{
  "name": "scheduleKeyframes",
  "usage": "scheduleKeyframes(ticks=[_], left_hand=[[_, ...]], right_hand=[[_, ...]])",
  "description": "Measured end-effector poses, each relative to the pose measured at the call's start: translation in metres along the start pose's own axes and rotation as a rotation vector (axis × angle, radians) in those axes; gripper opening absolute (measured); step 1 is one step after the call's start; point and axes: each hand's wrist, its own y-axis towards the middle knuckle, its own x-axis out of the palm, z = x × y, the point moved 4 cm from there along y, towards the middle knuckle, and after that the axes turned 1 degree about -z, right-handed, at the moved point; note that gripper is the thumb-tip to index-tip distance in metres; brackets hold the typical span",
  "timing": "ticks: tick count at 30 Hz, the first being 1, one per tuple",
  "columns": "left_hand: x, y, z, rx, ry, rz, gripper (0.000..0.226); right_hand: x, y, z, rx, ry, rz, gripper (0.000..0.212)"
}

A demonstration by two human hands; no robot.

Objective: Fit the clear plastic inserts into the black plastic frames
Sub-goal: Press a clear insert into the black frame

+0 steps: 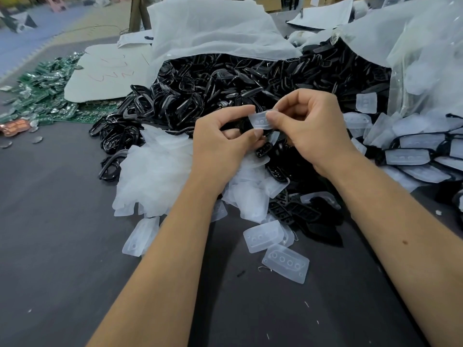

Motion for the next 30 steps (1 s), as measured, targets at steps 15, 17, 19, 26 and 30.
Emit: scheduleKeyframes(ticks=[15,17,19,26,30], left_hand=[[0.003,0.000,0.002,0.028,-0.071,-0.062,0.041],[0.003,0.000,0.002,0.032,-0.077,-0.060,0.042],[0.004,0.000,0.002,0.034,-0.077,-0.063,0.042],[0.002,0.000,0.000,0.022,0.104,0.000,0.046],[0.002,0.001,-0.003,0.008,0.186,0.034,0.031]], right_hand=[[0.000,-0.003,-0.003,0.040,-0.075,0.106,0.016],[0.002,-0.003,-0.002,0.081,-0.012,0.095,0.018],[0.004,-0.005,-0.001,0.112,0.096,0.056,0.018],[0.006,-0.007,0.002,0.090,0.154,0.046,0.016],[0.006,-0.007,0.005,0.084,0.155,0.062,0.016]])
